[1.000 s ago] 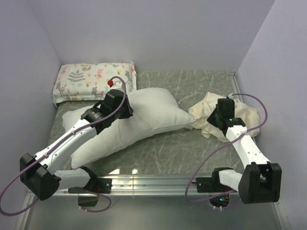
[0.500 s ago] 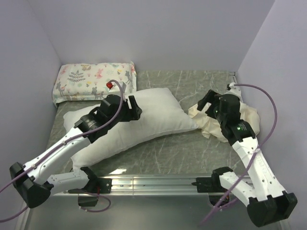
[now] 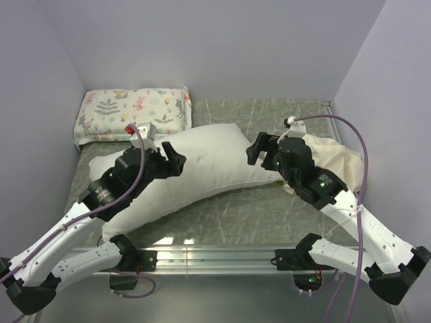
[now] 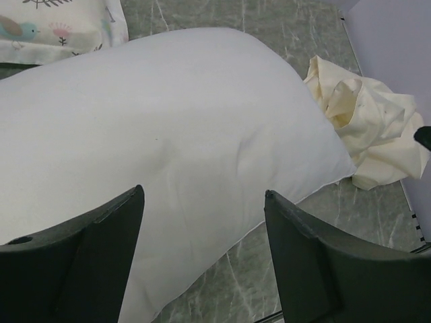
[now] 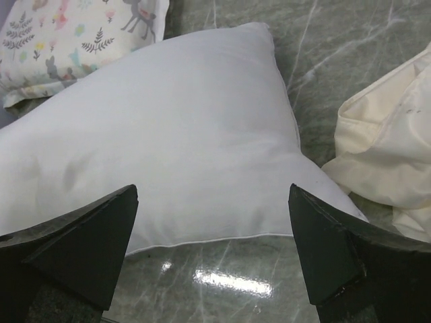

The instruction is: Remove the pillowcase from the pillow

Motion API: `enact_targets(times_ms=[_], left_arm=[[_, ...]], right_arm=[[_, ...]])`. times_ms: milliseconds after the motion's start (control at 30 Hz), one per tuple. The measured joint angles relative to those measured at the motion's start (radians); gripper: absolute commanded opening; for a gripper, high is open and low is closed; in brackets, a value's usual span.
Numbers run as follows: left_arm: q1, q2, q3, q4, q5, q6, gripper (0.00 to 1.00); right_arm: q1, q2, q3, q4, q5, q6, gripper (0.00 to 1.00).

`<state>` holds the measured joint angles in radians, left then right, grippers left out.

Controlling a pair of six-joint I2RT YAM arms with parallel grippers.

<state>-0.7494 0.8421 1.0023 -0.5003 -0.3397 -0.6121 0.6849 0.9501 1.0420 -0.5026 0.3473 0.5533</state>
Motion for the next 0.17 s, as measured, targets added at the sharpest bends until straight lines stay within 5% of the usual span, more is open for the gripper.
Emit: enact_targets(times_ms=[167], left_arm=[[0.000,0.005,-0.018,0.001,0.000,0.010,0.78]], right_arm=[[0.000,-0.007,-0.003,0.000,0.023,0.000,1.00]])
